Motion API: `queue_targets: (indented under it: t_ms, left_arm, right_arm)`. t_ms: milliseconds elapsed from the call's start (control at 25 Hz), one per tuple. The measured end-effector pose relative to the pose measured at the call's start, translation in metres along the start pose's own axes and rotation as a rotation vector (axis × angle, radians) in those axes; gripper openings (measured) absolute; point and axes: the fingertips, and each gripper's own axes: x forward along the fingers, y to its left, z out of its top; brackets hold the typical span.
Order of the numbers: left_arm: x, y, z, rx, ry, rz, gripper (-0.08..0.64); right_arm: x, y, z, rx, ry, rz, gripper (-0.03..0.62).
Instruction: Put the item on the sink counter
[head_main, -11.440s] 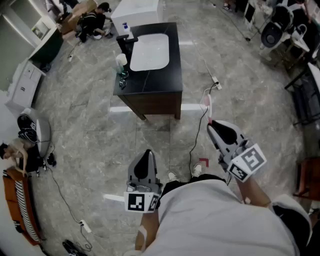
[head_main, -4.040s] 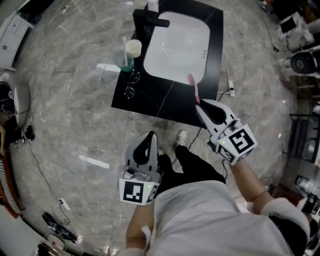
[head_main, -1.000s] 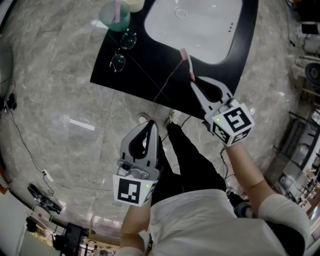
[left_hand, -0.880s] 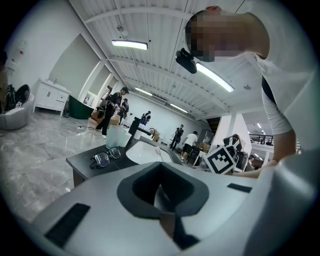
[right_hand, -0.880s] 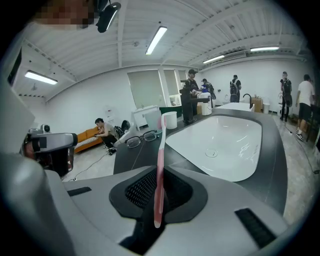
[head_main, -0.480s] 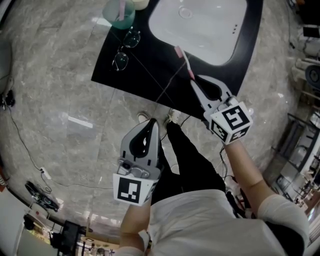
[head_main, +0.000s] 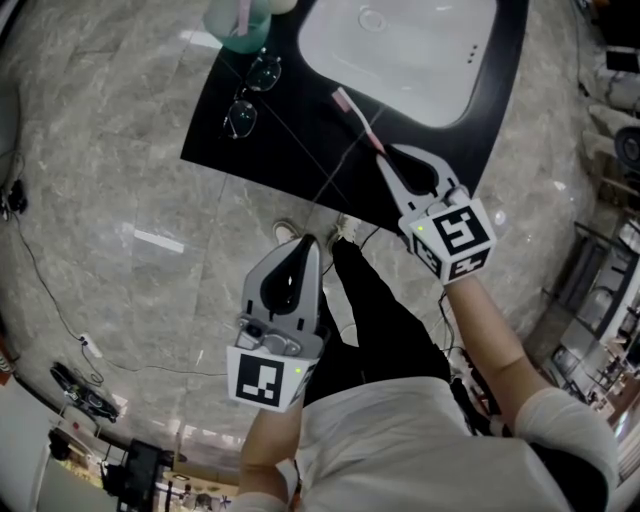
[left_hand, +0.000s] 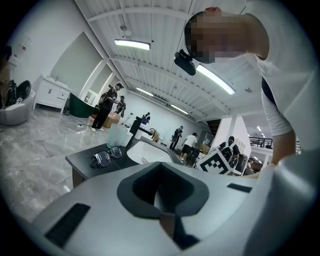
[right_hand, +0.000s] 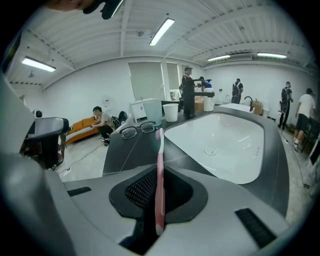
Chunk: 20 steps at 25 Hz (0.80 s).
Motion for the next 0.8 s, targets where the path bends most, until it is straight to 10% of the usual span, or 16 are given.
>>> queue_targets:
  t_ms: [800]
  left_arm:
    - [-0.025, 0.002, 0.015, 0.019, -0.019, -0.071, 0.003]
  right_arm:
    - [0.009, -0.007, -0.009, -0.010, 0.067, -0.151, 0.120]
